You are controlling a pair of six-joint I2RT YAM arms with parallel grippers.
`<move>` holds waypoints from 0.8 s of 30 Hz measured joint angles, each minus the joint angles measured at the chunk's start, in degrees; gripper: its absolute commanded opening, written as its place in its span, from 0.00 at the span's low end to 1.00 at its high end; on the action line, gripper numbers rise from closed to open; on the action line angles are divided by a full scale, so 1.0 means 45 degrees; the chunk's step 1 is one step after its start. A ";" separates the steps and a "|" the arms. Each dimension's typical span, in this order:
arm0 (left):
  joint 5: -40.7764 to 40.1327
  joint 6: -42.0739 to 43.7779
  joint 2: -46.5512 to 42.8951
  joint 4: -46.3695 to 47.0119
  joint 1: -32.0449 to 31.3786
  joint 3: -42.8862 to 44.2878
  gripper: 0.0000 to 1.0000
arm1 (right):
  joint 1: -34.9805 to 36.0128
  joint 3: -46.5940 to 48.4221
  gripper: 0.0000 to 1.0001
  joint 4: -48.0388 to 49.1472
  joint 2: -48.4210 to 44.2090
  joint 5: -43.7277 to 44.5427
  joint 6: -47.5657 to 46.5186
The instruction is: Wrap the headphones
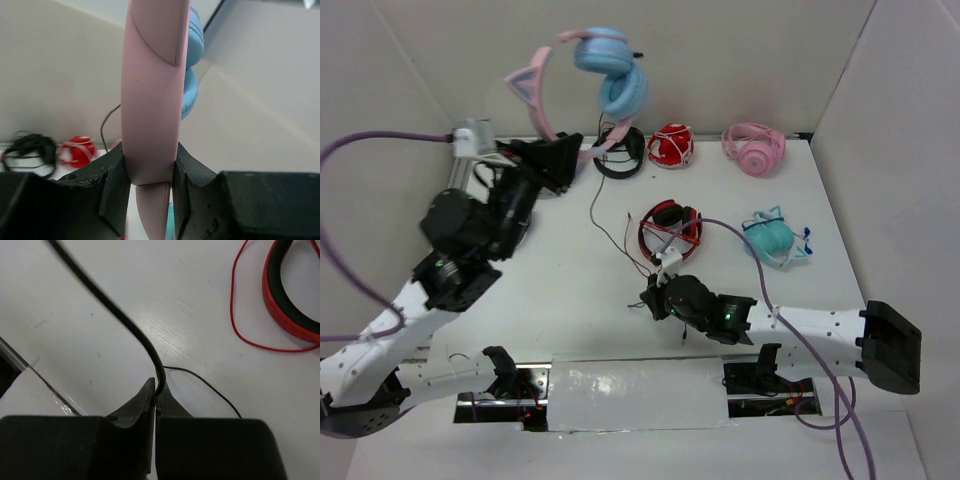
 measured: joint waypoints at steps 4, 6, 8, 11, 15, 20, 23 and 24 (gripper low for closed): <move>-0.0340 0.1103 0.0981 0.0486 0.0083 -0.1477 0.00 | 0.1559 0.1773 0.00 -0.3614 -0.0384 0.2229 0.0476; -0.0015 0.1336 0.1103 0.0039 0.0185 -0.2200 0.00 | 0.2074 0.2943 0.00 -0.5333 -0.0568 0.3468 0.0583; 0.0515 0.1438 0.0894 -0.0374 0.0393 -0.3011 0.00 | 0.2463 0.4211 0.00 -0.6839 -0.0879 0.4852 0.0661; 0.1263 0.1627 0.0267 -0.1234 0.0670 -0.3798 0.00 | 0.2623 0.5241 0.00 -0.8048 -0.1535 0.6256 0.0369; 0.2448 0.1661 -0.0602 -0.2108 0.0908 -0.4197 0.00 | 0.2628 0.6071 0.00 -0.8675 -0.2254 0.6887 -0.0942; 0.4624 0.1423 -0.1064 -0.1938 0.1025 -0.5100 0.00 | 0.2628 0.7048 0.00 -0.8694 -0.2297 0.6863 -0.2788; 0.5736 0.1185 -0.1064 -0.1870 0.1146 -0.5906 0.00 | 0.2628 0.7592 0.00 -0.8777 -0.2225 0.6771 -0.3696; 0.6096 0.1093 -0.1030 -0.1889 0.1224 -0.6130 0.00 | 0.2628 0.7766 0.00 -0.8786 -0.2215 0.6727 -0.3939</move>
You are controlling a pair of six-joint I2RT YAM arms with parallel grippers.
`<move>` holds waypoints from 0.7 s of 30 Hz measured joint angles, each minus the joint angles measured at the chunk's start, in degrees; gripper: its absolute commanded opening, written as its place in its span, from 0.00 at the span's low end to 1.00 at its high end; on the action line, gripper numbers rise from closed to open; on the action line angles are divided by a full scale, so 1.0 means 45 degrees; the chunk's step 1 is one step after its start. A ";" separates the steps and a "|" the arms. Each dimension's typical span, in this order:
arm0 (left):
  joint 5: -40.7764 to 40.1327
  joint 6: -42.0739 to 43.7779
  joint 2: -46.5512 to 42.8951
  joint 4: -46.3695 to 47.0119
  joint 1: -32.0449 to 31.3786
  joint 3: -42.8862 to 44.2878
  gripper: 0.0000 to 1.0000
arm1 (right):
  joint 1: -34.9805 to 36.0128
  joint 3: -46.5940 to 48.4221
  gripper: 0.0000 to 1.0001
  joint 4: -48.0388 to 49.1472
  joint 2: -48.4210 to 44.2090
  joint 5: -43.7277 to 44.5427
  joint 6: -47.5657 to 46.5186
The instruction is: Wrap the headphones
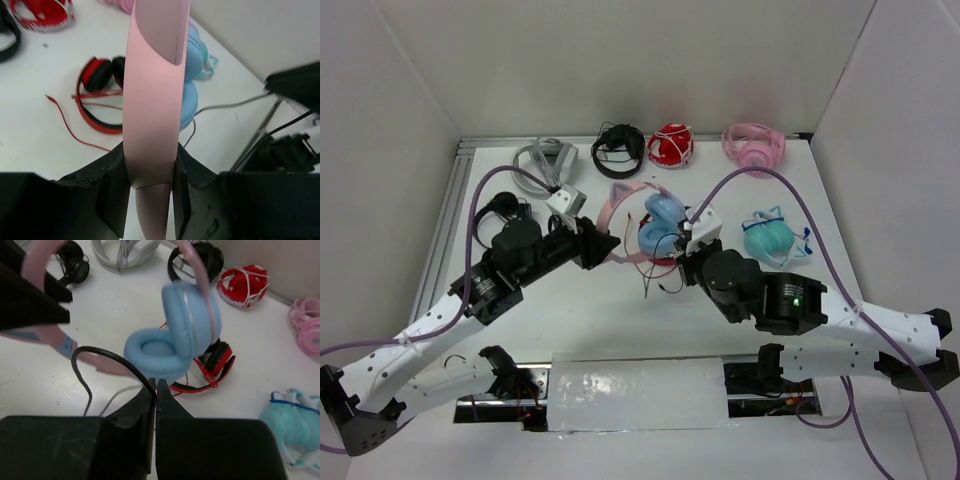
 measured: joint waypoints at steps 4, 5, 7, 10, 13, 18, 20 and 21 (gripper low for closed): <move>0.1870 -0.0131 0.0189 -0.0083 0.0680 -0.0622 0.00 | 0.0000 0.0583 0.00 0.0019 -0.0121 0.0068 -0.1122; 0.2526 -0.0146 0.0185 -0.0049 0.0957 -0.0772 0.00 | 0.0000 0.0656 0.00 0.0024 -0.0219 0.0146 -0.1438; 0.3789 -0.0189 0.0073 0.0068 0.1428 -0.1069 0.00 | 0.0000 0.0714 0.00 0.0015 -0.0461 0.0316 -0.1987; 0.5615 -0.0423 -0.0369 0.0379 0.2142 -0.1661 0.00 | 0.0000 0.0714 0.00 0.0039 -0.1025 0.0563 -0.2671; 0.7830 -0.0539 -0.0719 0.0724 0.2817 -0.2059 0.00 | -0.0005 0.0651 0.00 0.0204 -0.1899 0.0393 -0.3512; 1.1837 -0.0967 -0.0257 0.1938 0.3575 -0.2093 0.00 | -0.0005 0.0763 0.00 0.0418 -0.2997 -0.0860 -0.5003; 1.3163 -0.1156 0.0238 0.2492 0.3667 -0.2089 0.00 | -0.0005 0.1107 0.00 0.0597 -0.3021 -0.1107 -0.5571; 1.3741 -0.1195 0.0549 0.2647 0.3677 -0.2084 0.00 | -0.0005 0.1253 0.00 0.0685 -0.2871 -0.1229 -0.5829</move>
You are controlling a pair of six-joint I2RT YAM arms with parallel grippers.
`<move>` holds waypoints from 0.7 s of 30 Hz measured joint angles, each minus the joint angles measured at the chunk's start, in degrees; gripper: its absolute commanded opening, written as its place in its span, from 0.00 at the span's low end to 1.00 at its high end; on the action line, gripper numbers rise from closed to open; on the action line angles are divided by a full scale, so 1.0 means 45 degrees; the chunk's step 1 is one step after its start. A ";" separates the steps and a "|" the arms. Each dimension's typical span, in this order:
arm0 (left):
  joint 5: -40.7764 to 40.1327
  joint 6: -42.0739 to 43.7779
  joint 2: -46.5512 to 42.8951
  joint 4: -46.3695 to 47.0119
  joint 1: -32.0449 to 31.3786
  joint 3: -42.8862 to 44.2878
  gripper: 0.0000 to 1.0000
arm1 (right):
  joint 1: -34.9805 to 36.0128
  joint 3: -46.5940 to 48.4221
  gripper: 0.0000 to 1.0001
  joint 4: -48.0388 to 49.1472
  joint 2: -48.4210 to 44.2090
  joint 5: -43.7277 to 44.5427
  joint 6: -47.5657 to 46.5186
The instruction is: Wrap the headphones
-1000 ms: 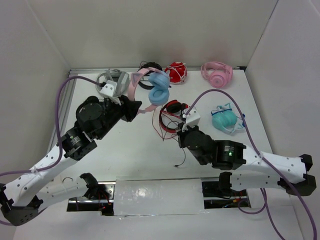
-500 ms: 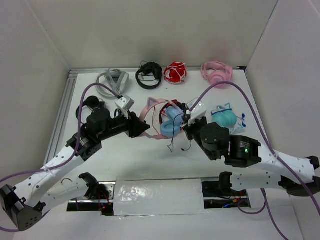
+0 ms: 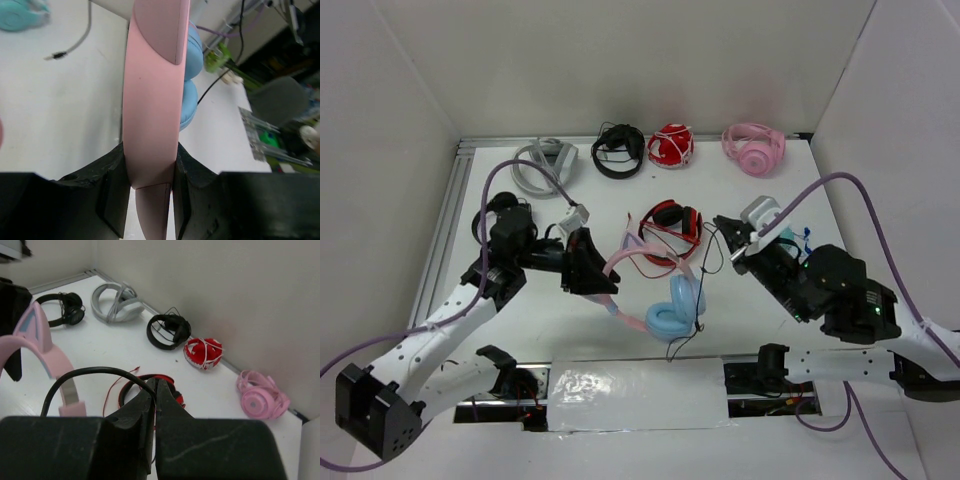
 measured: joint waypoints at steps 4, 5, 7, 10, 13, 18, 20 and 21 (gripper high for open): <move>0.1423 -0.0287 0.0899 0.0272 0.0005 0.0005 0.00 | -0.0087 0.0369 0.00 0.0549 0.1064 -0.0481 -0.0743; 0.1603 -0.0321 0.0928 0.0340 0.0005 0.0005 0.00 | -0.0223 0.0369 0.00 0.0811 0.1258 -0.0704 -0.0860; 0.1923 -0.0500 0.0869 0.0593 -0.0010 0.0000 0.00 | -0.0840 0.0369 0.00 0.1418 0.1656 -0.1316 -0.0923; 0.2191 -0.0627 0.0617 0.1059 -0.0214 0.0000 0.00 | -0.2191 0.0369 0.00 0.2249 0.2113 -0.2803 -0.0748; 0.2497 -0.0651 0.0306 0.1409 -0.0539 0.0000 0.00 | -0.3351 0.0408 0.00 0.3196 0.2555 -0.4182 -0.0301; 0.2997 -0.0937 0.0049 0.2074 -0.0879 -0.0141 0.00 | -0.4303 0.0947 0.00 0.5008 0.4085 -0.5484 0.0835; 0.3118 -0.0971 0.0068 0.2137 -0.0918 -0.0165 0.00 | -0.4605 0.0918 0.00 0.5833 0.4629 -0.5935 0.1394; 0.3172 -0.0986 0.0078 0.2171 -0.0928 -0.0165 0.00 | -0.4775 0.0797 0.00 0.6246 0.4755 -0.6164 0.1710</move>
